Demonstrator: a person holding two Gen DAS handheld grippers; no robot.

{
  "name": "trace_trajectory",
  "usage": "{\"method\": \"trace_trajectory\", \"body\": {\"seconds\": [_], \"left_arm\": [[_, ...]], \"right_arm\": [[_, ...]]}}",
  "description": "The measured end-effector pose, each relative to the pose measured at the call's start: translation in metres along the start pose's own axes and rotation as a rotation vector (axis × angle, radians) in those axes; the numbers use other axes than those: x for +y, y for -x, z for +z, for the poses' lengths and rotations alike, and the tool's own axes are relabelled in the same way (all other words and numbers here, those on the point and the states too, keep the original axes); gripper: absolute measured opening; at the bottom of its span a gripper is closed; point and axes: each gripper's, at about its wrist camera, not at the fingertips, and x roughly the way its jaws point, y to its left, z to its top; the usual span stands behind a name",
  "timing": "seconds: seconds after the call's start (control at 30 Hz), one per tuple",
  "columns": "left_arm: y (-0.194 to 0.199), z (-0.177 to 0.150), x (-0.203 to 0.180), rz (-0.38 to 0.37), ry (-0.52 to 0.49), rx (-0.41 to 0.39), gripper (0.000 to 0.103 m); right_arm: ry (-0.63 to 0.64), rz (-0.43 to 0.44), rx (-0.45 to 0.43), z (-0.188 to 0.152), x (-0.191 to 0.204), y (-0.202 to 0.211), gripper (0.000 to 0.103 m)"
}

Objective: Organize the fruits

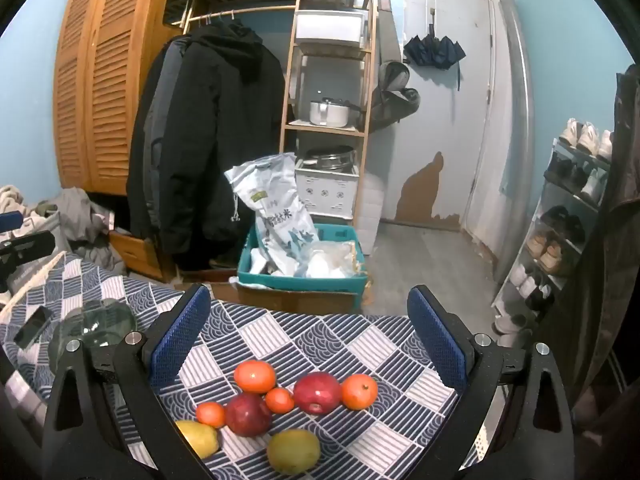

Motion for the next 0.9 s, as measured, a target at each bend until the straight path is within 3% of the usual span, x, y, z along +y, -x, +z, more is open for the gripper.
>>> {"method": "trace_trajectory", "body": {"seconds": [0.9], "left_arm": [[0.001,0.006,-0.01,-0.003,-0.004,0.001,0.102]], "right_arm": [[0.004,0.001,0.012,0.0,0.003,-0.001,0.097]]}}
